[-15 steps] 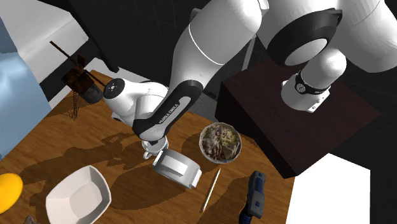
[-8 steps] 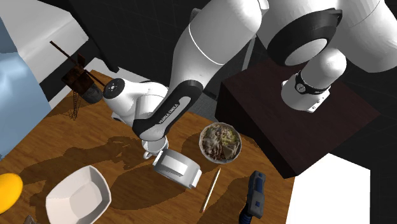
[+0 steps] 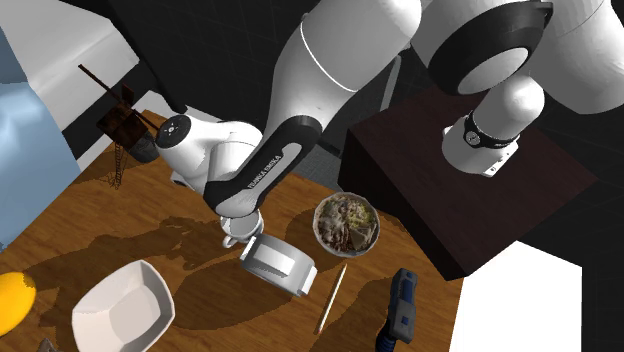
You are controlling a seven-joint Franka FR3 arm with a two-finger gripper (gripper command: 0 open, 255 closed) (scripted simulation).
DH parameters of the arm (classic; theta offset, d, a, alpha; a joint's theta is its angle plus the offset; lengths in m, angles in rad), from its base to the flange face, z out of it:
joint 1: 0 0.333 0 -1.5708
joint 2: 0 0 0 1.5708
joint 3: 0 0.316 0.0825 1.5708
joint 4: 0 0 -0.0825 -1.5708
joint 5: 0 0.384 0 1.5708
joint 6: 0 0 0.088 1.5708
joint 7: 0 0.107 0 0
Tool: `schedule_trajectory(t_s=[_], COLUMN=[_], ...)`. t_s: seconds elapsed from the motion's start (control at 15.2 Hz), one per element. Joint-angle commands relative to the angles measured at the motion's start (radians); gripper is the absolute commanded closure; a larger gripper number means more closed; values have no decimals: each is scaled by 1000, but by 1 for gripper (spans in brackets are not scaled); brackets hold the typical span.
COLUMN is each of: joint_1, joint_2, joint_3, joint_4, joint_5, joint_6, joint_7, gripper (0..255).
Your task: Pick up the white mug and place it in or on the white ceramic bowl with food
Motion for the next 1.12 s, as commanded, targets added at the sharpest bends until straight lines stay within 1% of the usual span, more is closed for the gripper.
schedule_trajectory(t_s=[0.0,1.06], joint_1=[3,22], joint_2=[-21,-179], joint_3=[-3,-29], joint_4=[-10,-49], joint_5=[-3,-30], joint_6=[-11,-130], joint_7=[2,19], gripper=[255,255])
